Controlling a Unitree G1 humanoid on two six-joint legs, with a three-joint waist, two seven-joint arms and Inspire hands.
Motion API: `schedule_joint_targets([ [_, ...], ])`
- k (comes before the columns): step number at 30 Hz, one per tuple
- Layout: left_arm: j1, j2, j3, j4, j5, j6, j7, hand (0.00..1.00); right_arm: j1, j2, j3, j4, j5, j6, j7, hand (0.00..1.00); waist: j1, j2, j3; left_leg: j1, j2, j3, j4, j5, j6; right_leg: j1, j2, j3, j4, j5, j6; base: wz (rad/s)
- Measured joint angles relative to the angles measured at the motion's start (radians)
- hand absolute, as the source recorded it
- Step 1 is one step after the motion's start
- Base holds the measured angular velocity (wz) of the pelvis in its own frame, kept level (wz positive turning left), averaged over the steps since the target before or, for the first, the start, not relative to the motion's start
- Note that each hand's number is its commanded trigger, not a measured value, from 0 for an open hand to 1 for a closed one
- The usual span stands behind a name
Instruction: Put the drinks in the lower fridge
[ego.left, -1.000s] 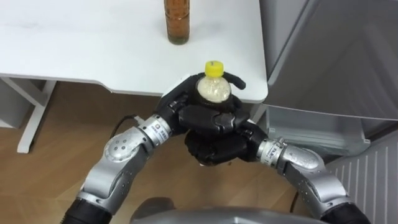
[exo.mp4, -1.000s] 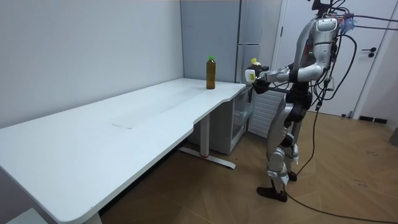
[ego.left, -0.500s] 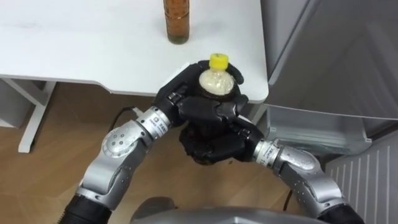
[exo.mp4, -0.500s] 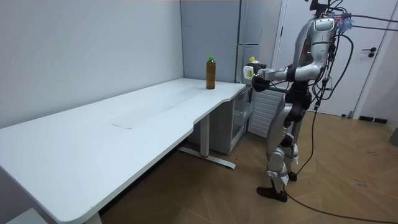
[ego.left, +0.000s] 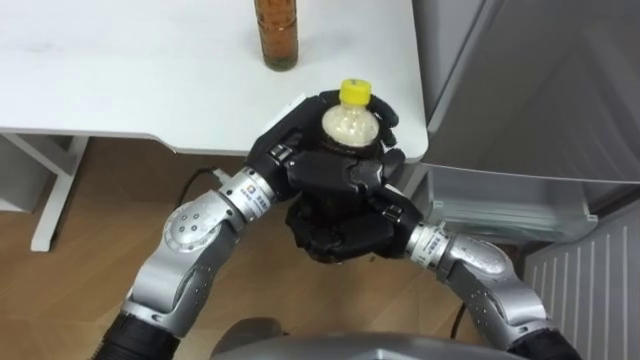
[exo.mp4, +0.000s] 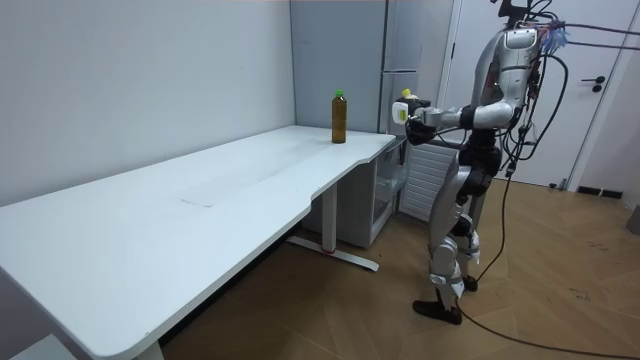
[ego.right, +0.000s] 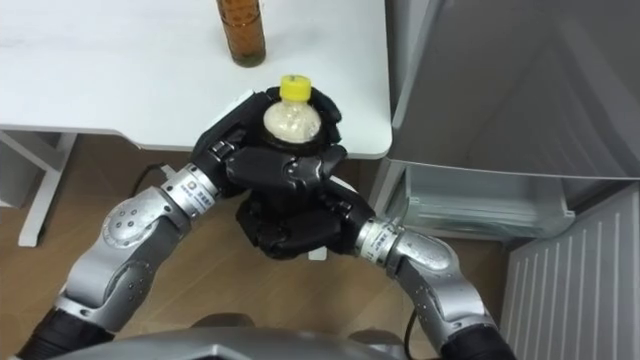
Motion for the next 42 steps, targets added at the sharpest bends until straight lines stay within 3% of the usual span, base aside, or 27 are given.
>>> schedule_joint_targets([
  [2, 0.0, 0.002, 0.006, -0.034, 0.0, -0.004, 0.004, 0.0, 0.002, -0.003, 0.001, 0.0, 0.006, 0.0, 0.005, 1.0, 0.0, 0.0, 0.0, 0.0, 0.0, 0.001, 0.0, 0.0, 0.0, -0.001, 0.0, 0.0, 0.0, 0.0, 0.0, -0.03],
  [5, 0.0, 0.002, 0.023, -0.103, -0.005, -0.034, 0.018, 0.0, 0.009, -0.016, 0.008, 0.0, 0.007, 0.001, 0.006, 1.0, -0.001, 0.0, -0.0003, 0.009, 0.0, 0.002, 0.0, 0.0, 0.0, 0.005, 0.0, 0.001, 0.001, 0.0, 0.0, 0.0],
  [8, -0.001, 0.002, 0.044, -0.197, -0.077, -0.074, 0.017, 0.0, 0.031, -0.03, 0.008, -0.002, 0.007, 0.008, 0.011, 1.0, 0.005, 0.0, -0.0005, 0.016, 0.001, 0.004, -0.003, 0.0, 0.0, 0.009, 0.0, 0.001, 0.001, 0.0, 0.0, 0.0],
  [12, -0.001, -0.009, 0.075, -0.317, -0.132, -0.11, 0.01, 0.0, 0.054, -0.042, 0.006, -0.002, -0.011, 0.044, 0.01, 1.0, 0.009, 0.0, -0.0008, 0.024, 0.002, 0.009, -0.005, 0.0, 0.0, 0.015, 0.0, 0.003, 0.0, 0.0, 0.001, -0.04],
  [16, -0.004, -0.017, 0.102, -0.349, -0.17, -0.138, 0.0, 0.0, 0.061, -0.048, 0.0, -0.002, -0.014, 0.046, 0.01, 1.0, 0.023, -0.002, -0.0029, 0.029, 0.003, 0.015, -0.004, 0.0, 0.0, 0.017, 0.0, 0.009, -0.002, -0.001, 0.0, -0.04],
  [21, -0.006, -0.007, 0.196, -0.402, -0.17, -0.152, 0.019, 0.0, 0.076, -0.059, -0.021, -0.003, -0.025, 0.046, 0.009, 1.0, 0.061, -0.004, -0.0051, 0.037, 0.007, 0.023, -0.004, 0.0, 0.0, 0.021, 0.003, 0.019, -0.002, -0.001, 0.0, -0.03],
  [25, -0.007, -0.003, 0.271, -0.468, -0.197, -0.219, 0.045, 0.0, 0.08, -0.06, -0.058, -0.003, -0.036, 0.045, 0.009, 1.0, 0.082, 0.0, -0.0046, 0.043, 0.006, 0.021, -0.006, -0.001, -0.001, 0.033, 0.003, 0.018, -0.012, -0.001, 0.0, 0.02],
  [26, -0.007, -0.003, 0.309, -0.482, -0.198, -0.23, 0.055, 0.0, 0.092, -0.057, -0.085, -0.003, -0.038, 0.041, 0.009, 1.0, 0.086, 0.003, -0.0094, 0.044, 0.004, 0.014, -0.005, -0.001, -0.001, 0.037, 0.004, 0.016, -0.018, -0.001, 0.0, 0.14],
  [31, -0.006, -0.002, 0.458, -0.562, -0.201, -0.27, 0.192, 0.0, 0.179, -0.067, -0.163, -0.011, -0.037, 0.029, -0.006, 1.0, 0.135, 0.022, -0.0124, 0.063, -0.005, 0.005, -0.021, 0.0, 0.0, 0.056, -0.001, 0.008, -0.035, -0.002, 0.002, 0.05],
  [33, -0.006, -0.002, 0.527, -0.571, -0.189, -0.325, 0.265, 0.0, 0.221, -0.068, -0.177, -0.011, -0.044, 0.029, -0.017, 1.0, 0.158, 0.028, -0.0079, 0.084, -0.009, 0.003, -0.034, 0.0, -0.001, 0.077, -0.003, 0.001, -0.044, -0.005, 0.004, 0.05],
  [37, 0.019, -0.003, 0.688, -0.571, -0.184, -0.358, 0.379, 0.0, 0.285, -0.065, -0.227, -0.049, -0.08, 0.029, -0.019, 1.0, 0.187, 0.036, -0.0056, 0.111, -0.012, 0.004, -0.054, 0.0, -0.004, 0.109, -0.002, 0.001, -0.069, -0.005, 0.003, 0.02],
  [40, 0.054, -0.003, 0.82, -0.562, -0.102, -0.376, 0.546, 0.0, 0.346, -0.065, -0.294, -0.095, -0.083, 0.024, -0.047, 1.0, 0.21, 0.044, -0.0092, 0.116, -0.016, -0.011, -0.06, 0.0, -0.006, 0.114, -0.003, -0.017, -0.07, -0.006, 0.003, 0.13],
  [42, 0.072, 0.003, 0.908, -0.501, 0.009, -0.398, 0.701, 0.0, 0.362, -0.066, -0.323, -0.11, -0.094, 0.024, -0.088, 1.0, 0.233, 0.047, -0.0088, 0.123, -0.016, -0.019, -0.068, 0.0, -0.009, 0.118, -0.002, -0.027, -0.07, -0.006, 0.002, 0.06],
])
